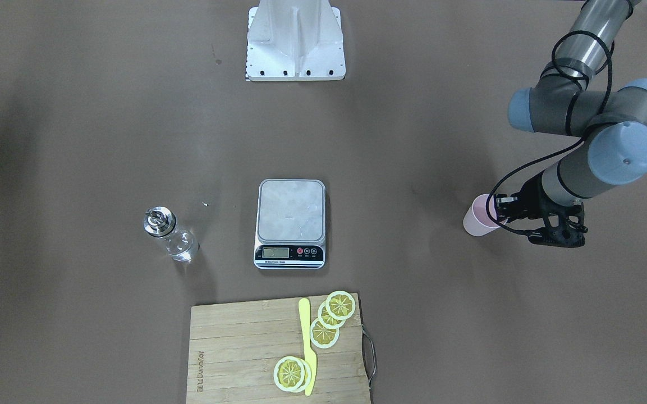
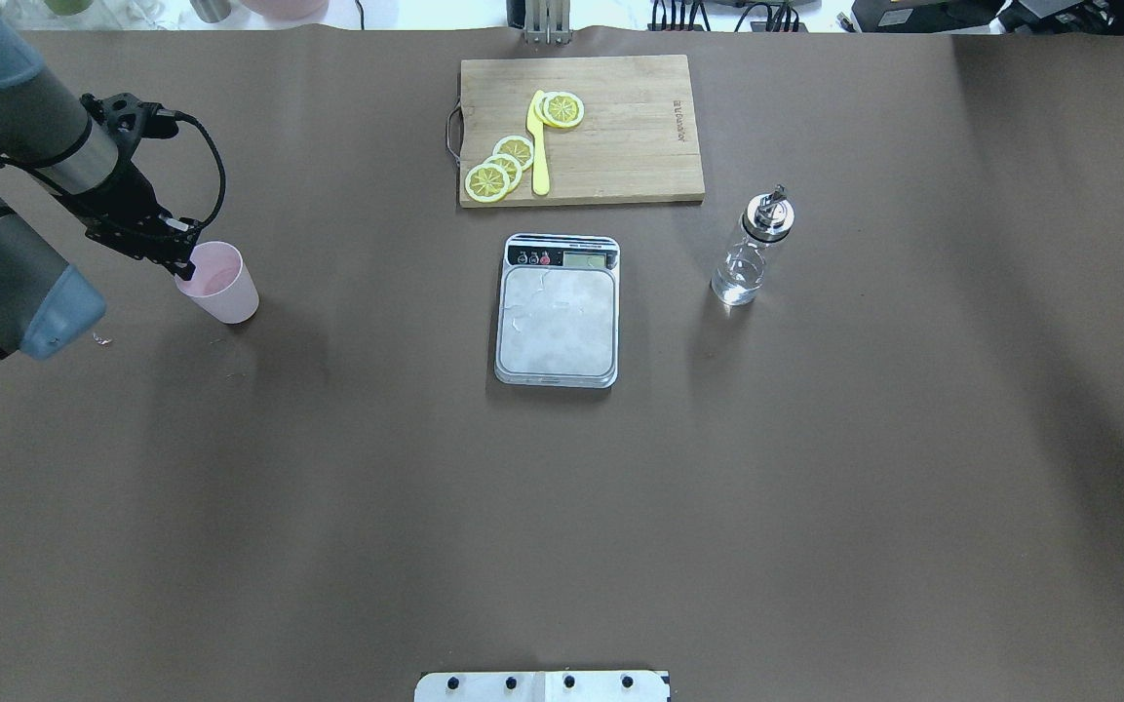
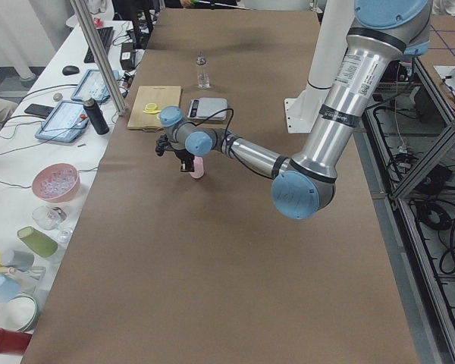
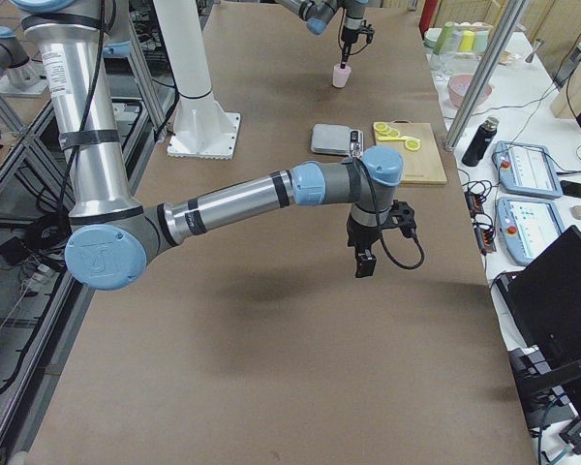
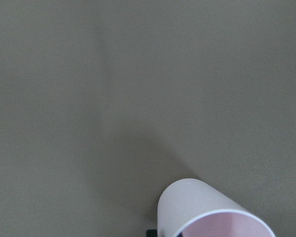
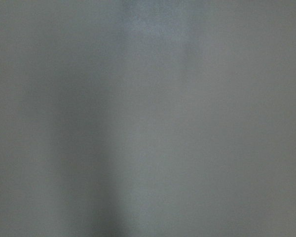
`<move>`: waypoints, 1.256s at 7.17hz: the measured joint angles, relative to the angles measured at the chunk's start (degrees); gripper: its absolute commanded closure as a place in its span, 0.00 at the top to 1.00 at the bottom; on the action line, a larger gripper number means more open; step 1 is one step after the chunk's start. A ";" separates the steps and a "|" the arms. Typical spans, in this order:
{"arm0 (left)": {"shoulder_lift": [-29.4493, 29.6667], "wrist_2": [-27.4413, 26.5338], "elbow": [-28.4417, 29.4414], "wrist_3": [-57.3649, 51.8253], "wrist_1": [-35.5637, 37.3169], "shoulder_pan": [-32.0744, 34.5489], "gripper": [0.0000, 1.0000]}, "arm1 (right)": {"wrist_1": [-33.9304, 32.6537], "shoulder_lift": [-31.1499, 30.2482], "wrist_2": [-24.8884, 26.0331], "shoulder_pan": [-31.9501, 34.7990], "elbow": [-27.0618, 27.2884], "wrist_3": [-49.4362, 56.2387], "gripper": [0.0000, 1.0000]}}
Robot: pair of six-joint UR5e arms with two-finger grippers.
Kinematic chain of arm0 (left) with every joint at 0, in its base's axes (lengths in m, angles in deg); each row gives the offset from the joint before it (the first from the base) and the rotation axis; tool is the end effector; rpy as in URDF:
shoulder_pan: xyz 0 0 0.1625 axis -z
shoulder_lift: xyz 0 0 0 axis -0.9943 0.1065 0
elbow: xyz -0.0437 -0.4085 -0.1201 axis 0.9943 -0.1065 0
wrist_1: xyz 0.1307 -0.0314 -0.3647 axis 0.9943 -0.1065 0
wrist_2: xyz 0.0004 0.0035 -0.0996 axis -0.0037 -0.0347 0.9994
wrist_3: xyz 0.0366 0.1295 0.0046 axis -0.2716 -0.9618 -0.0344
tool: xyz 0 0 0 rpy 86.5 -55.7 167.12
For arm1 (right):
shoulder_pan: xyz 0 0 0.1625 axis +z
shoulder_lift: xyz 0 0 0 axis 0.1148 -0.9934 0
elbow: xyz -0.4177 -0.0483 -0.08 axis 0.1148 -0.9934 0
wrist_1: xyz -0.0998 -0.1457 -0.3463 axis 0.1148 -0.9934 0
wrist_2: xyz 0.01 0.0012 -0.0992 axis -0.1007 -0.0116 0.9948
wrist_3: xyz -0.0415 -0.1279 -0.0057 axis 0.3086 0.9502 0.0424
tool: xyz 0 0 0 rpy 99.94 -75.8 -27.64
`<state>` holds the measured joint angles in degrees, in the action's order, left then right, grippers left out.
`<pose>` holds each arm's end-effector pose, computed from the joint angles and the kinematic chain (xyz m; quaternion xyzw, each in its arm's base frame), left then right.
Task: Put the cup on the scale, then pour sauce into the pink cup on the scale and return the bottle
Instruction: 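Carry the pink cup with the left gripper onto the scale tray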
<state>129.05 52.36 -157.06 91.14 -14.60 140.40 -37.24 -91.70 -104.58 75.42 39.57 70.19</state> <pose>0.3214 -0.5621 0.4783 -0.0103 0.4215 0.0726 0.9039 -0.0250 -0.5244 0.5564 0.0279 -0.3385 -0.0800 0.9371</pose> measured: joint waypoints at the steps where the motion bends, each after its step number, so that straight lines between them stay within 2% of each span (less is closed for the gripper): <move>1: 0.55 -0.01 -0.71 1.25 0.28 0.00 0.00 | 0.00 0.03 0.05 -0.05 -0.03 -0.02 1.00; 3: 3.43 -0.09 -3.01 6.97 2.66 -0.09 0.00 | 0.00 0.06 0.11 -0.09 0.03 -0.06 1.00; 5: 8.63 -0.37 -5.78 14.38 8.03 -1.14 0.00 | 0.00 0.06 0.21 -0.10 0.15 -0.01 1.00; 8: 17.49 -1.15 -6.27 27.99 11.26 -6.71 0.00 | 0.00 0.06 0.09 -0.10 0.41 0.00 1.00; 9: 19.89 -2.87 -6.08 31.15 11.75 -9.32 0.00 | 0.00 0.06 0.01 -0.10 0.52 0.00 1.00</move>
<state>148.94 49.49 -163.14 122.29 -2.85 131.08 -37.24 -91.64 -104.57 75.33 40.10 70.19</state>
